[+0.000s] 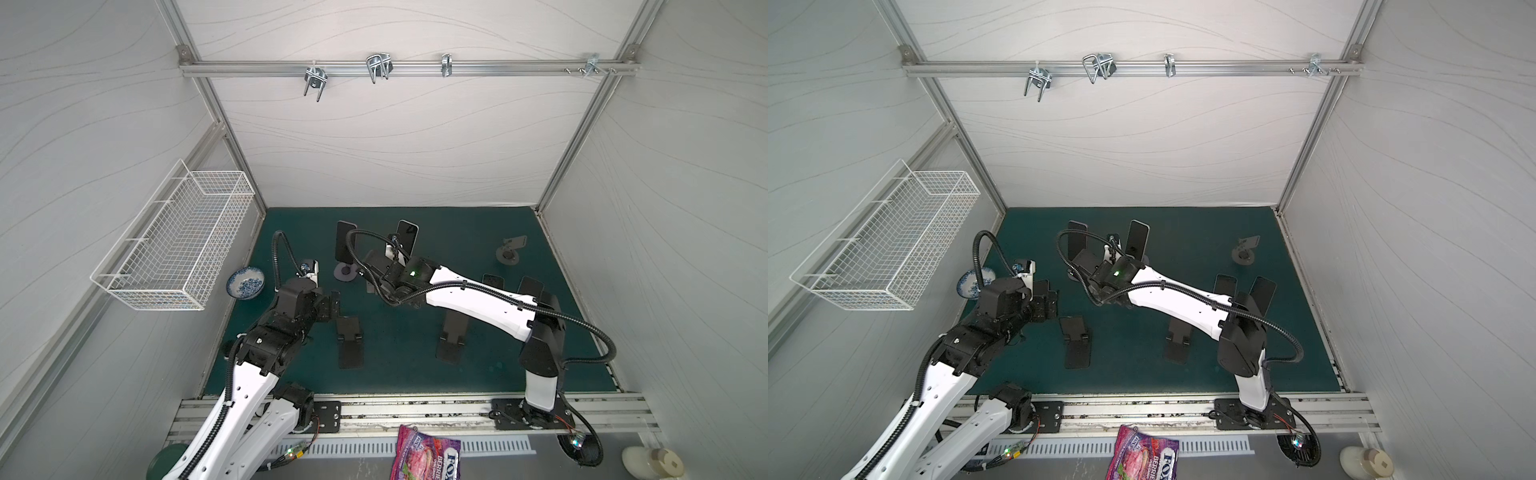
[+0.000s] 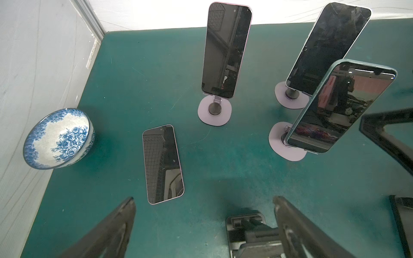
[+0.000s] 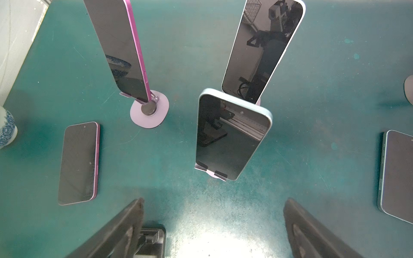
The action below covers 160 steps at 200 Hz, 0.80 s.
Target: Remove the phone from the phone stand
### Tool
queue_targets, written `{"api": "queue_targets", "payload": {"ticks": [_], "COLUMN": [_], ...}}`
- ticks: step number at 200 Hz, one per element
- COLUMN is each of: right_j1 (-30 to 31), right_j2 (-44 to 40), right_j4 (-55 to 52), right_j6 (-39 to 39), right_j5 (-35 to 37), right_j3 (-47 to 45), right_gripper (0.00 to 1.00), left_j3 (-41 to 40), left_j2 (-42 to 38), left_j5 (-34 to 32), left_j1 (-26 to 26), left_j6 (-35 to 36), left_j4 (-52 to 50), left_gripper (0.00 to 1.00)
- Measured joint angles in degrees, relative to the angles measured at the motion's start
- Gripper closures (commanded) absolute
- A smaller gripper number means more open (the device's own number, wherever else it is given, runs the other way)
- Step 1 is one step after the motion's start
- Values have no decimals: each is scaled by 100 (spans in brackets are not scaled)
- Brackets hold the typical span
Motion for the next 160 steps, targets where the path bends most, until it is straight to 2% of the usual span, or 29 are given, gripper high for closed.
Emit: {"api": "queue_targets", "payload": {"ticks": [47, 111, 160], "right_j1": [-114, -195, -205], "right_j2": [271, 994, 1115], "right_j4": [-26, -568, -968], "right_j6": [350, 1110, 1644], "right_j5": [-33, 262, 553], "right_j3": [22, 782, 1093], "right_gripper": [10, 8, 8], "left_j3": [-2, -31, -35], "left_j2": [2, 33, 37], "left_j5": [-55, -55, -57], "left_j1": [0, -4, -26], "left_j6": [0, 0, 0], "left_j4": [2, 2, 4], "left_gripper": [3, 3, 3]}}
